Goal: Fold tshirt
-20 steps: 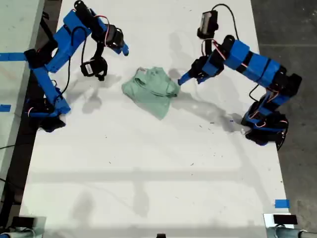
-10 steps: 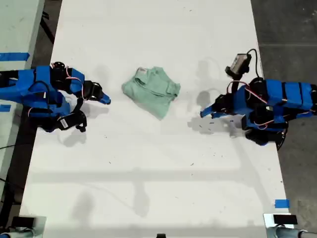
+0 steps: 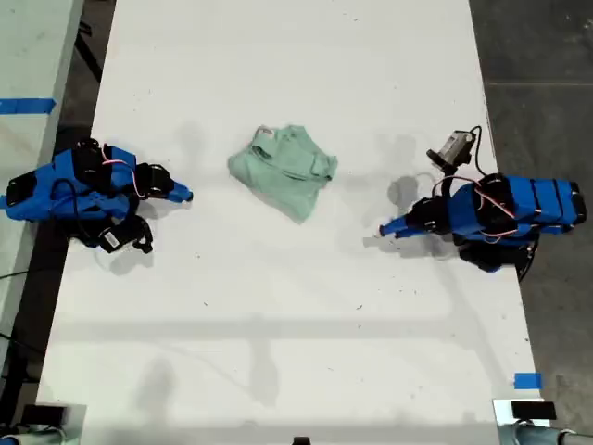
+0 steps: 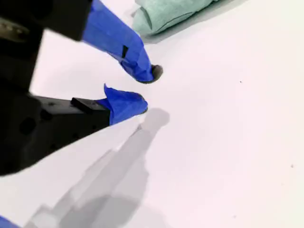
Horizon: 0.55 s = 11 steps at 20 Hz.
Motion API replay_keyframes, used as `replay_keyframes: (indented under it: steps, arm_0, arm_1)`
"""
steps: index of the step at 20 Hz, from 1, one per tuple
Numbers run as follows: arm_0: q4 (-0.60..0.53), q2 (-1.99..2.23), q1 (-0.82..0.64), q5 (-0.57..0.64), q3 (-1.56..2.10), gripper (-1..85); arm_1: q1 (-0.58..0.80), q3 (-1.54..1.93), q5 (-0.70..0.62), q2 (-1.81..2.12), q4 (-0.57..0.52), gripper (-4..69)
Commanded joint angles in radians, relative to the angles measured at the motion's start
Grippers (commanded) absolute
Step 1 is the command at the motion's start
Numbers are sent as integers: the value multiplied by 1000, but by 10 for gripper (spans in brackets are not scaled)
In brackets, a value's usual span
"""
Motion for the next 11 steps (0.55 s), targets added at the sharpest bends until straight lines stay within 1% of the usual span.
replay_keyframes:
  steps: [1, 3, 11]
  arm_0:
    - [75, 3, -28, 0, -3, 54]
    - [75, 3, -31, 0, -3, 55]
    - [75, 3, -26, 0, -3, 55]
  arm_1:
    - [6, -12, -489, 17, -17, 142]
    - [9, -14, -472, 17, -14, 130]
    - [9, -14, -472, 17, -14, 121]
